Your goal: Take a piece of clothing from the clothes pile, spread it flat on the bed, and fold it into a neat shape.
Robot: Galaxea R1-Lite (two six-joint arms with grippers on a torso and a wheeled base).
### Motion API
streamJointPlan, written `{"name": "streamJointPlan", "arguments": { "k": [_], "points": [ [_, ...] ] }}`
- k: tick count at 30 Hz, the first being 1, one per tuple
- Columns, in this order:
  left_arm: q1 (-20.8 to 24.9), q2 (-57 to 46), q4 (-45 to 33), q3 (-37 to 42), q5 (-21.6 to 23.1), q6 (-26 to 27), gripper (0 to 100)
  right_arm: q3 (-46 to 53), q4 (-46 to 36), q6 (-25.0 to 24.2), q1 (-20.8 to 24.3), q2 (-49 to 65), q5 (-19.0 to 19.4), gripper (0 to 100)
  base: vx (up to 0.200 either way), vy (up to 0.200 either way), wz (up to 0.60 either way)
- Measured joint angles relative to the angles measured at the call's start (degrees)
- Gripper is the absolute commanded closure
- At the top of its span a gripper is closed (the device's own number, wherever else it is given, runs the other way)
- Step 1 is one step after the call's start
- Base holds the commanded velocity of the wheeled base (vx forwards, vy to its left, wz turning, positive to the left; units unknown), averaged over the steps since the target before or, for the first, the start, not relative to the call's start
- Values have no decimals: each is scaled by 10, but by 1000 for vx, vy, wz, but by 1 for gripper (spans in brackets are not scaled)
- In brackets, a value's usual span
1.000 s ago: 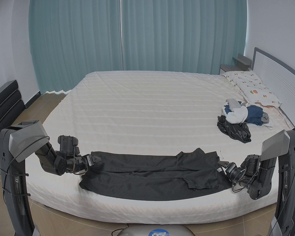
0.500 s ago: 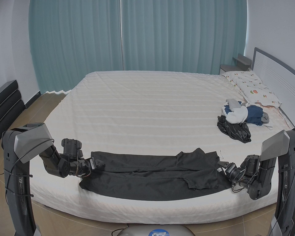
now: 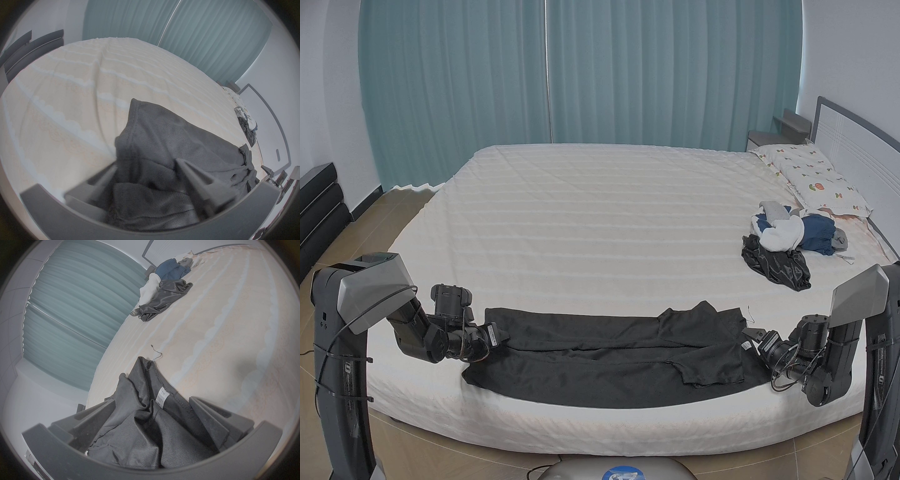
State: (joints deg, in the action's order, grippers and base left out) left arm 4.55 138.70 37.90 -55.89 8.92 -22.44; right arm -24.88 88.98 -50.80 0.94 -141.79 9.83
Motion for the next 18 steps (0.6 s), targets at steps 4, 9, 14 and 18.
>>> {"name": "streamJointPlan", "arguments": {
  "k": [4, 9, 14, 18],
  "points": [
    [0, 0, 0, 5, 0, -2, 100, 0, 0, 0, 1, 0, 0, 0, 0, 0, 0],
    [-5, -7, 0, 8, 0, -5, 100, 1, 0, 0, 1, 0, 0, 0, 0, 0, 0],
    [-19, -23, -1, 10, 4, -7, 100, 1, 0, 0, 1, 0, 0, 0, 0, 0, 0],
    [-26, -31, -3, 11, 4, -10, 100, 1, 0, 0, 1, 0, 0, 0, 0, 0, 0]
  ]
}}
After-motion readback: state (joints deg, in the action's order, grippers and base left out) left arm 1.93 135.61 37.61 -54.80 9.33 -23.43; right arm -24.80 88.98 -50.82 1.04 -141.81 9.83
